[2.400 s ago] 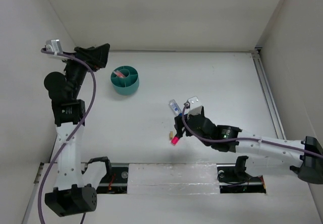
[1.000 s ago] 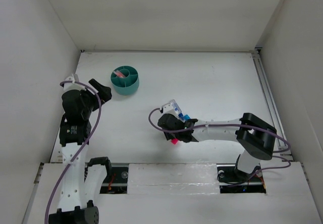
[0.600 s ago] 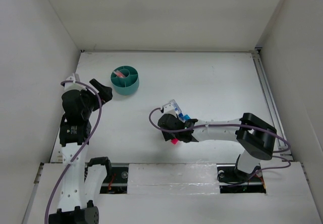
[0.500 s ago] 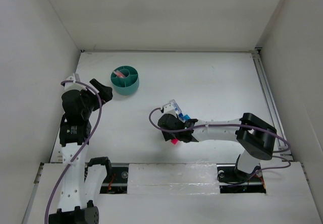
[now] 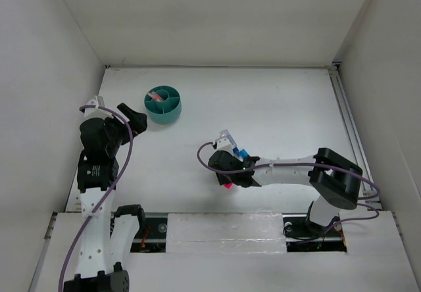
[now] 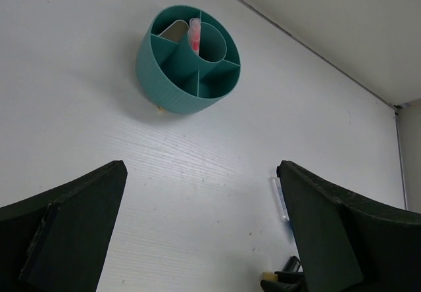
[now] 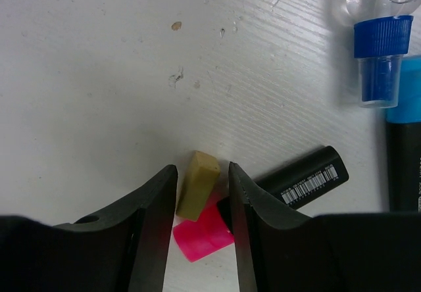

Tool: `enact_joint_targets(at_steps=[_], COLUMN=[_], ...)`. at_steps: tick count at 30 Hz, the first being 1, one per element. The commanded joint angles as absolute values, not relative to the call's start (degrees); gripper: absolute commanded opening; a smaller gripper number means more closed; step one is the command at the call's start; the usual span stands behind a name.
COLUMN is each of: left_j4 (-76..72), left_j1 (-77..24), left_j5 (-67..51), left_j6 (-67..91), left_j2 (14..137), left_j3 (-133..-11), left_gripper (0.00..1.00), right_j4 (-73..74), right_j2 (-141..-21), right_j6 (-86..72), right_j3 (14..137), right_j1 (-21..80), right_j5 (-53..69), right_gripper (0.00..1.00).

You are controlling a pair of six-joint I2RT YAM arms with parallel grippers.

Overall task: Sort the stationery into containers
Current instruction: Pick up the stationery from the center of the board.

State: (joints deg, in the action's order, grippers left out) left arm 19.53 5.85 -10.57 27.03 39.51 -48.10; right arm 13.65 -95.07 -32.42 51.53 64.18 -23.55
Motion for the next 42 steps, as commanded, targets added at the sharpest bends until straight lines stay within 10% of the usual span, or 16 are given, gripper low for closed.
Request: enact_joint_targets(at_steps=[1, 8, 15, 31, 42], left_j4=[17.58, 17.58, 17.58, 17.58, 18.11], left_j1=[5.71, 5.71, 5.71, 5.71, 5.71], left_j5=[-11.69, -11.69, -11.69, -8.27, -7.73], left_j6=[26.28, 26.28, 26.28, 26.28, 26.81], left_j2=[38.85, 38.85, 38.32, 38.32, 38.32], left_j3=[-48.08, -48.08, -48.08, -48.08, -48.08], left_gripper=[1.0, 1.0, 1.0, 1.0, 1.0], right_j4=[13.01, 11.69, 11.69, 2.91, -9.23], right_j2=[-93.52, -94.04, -94.57, -91.76, -101.04], right_j6=[-33.75, -33.22, -33.22, -14.34, -3.35], right_j3=[51.42, 51.42, 51.94, 61.86, 80.57], right_j1=[64.16, 64.16, 64.16, 62.14, 45.71], right_j5=[-23.82, -22.76, -22.24, -15.83, 9.3], right_gripper=[0.43, 0.33, 0.0, 0.0, 0.0])
